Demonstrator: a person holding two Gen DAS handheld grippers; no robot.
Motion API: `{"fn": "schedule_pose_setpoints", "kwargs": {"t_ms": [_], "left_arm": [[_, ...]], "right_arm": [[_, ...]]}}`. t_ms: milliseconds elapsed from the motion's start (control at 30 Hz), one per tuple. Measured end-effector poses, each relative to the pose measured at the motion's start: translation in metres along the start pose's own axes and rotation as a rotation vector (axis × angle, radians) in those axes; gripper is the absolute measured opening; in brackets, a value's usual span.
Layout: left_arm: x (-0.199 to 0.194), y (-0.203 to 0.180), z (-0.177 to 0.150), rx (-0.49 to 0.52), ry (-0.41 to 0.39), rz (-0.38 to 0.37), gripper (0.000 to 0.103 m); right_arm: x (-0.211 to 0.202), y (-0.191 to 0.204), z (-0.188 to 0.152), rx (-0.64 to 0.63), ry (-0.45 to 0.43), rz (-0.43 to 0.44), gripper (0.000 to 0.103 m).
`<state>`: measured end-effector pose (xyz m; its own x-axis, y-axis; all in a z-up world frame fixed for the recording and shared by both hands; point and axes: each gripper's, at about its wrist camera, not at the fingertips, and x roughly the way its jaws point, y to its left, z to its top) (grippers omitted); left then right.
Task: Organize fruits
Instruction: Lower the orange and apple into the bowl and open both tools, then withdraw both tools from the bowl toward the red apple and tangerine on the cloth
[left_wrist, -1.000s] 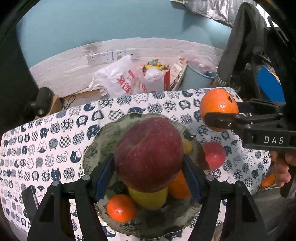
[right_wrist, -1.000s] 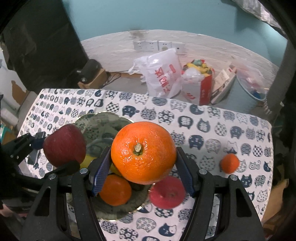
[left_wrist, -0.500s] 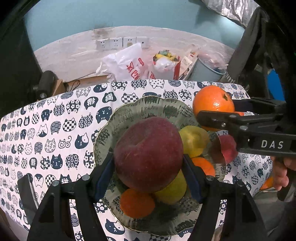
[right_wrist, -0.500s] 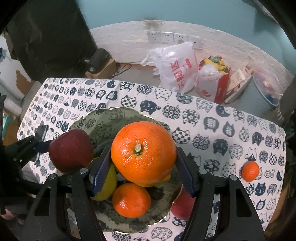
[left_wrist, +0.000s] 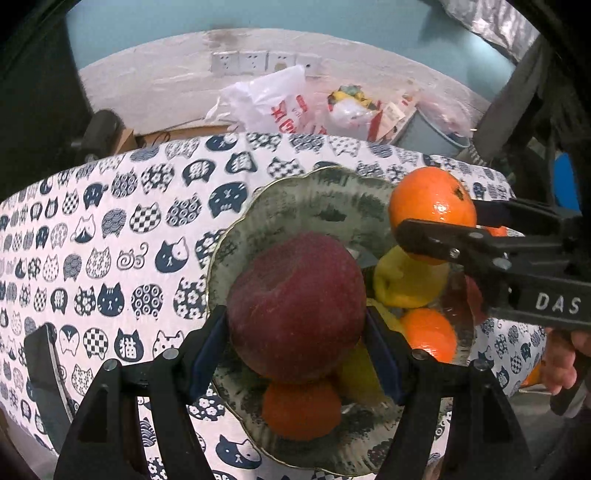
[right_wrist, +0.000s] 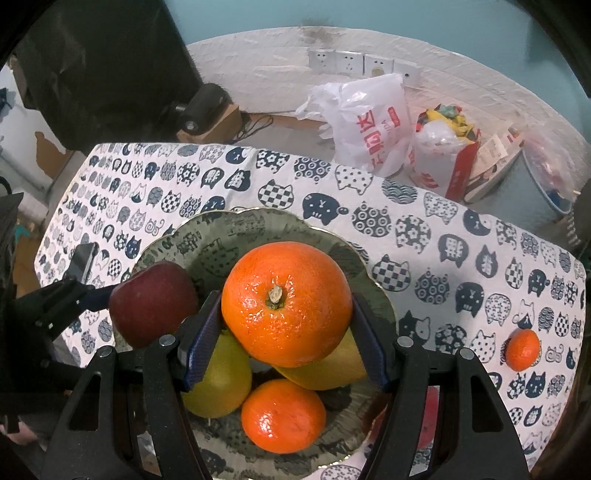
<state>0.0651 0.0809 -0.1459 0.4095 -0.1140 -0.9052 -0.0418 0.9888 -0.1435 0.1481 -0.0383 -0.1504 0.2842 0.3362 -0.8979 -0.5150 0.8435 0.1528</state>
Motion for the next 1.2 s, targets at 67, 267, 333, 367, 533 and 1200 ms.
{"fn": "schedule_pose_setpoints", "kwargs": {"t_ms": [67,267,333,367,533,1200], "left_arm": [[-0.001,0.0,0.001,0.001,0.0,-0.006,0.073],[-0.002,0.0,0.0,0.006,0.003,-0.007,0.073],[-0.002,-0.001,-0.001,0.014,0.0,-0.003,0.073],[-0.002,-0.002,-0.002,0.02,0.004,0.004,0.073],[-0.003,-0.002,-0.004,0.014,0.003,-0.002,0.073],[-0.01,-0.012,-0.006,0.046,-0.006,0.011,0.077]], "right_arm": [[0.004,0.003,0.001,-0.005,0.007,0.002,0.068],[0.016,0.009,0.003,-0.011,0.023,0.012,0.068],[0.021,0.011,0.003,-0.013,0.032,0.017,0.068],[0.023,0.012,0.004,-0.013,0.035,0.017,0.068],[0.028,0.002,0.006,0.023,0.037,0.015,0.068],[0.026,-0.008,0.006,0.051,0.032,0.028,0.07]]}}
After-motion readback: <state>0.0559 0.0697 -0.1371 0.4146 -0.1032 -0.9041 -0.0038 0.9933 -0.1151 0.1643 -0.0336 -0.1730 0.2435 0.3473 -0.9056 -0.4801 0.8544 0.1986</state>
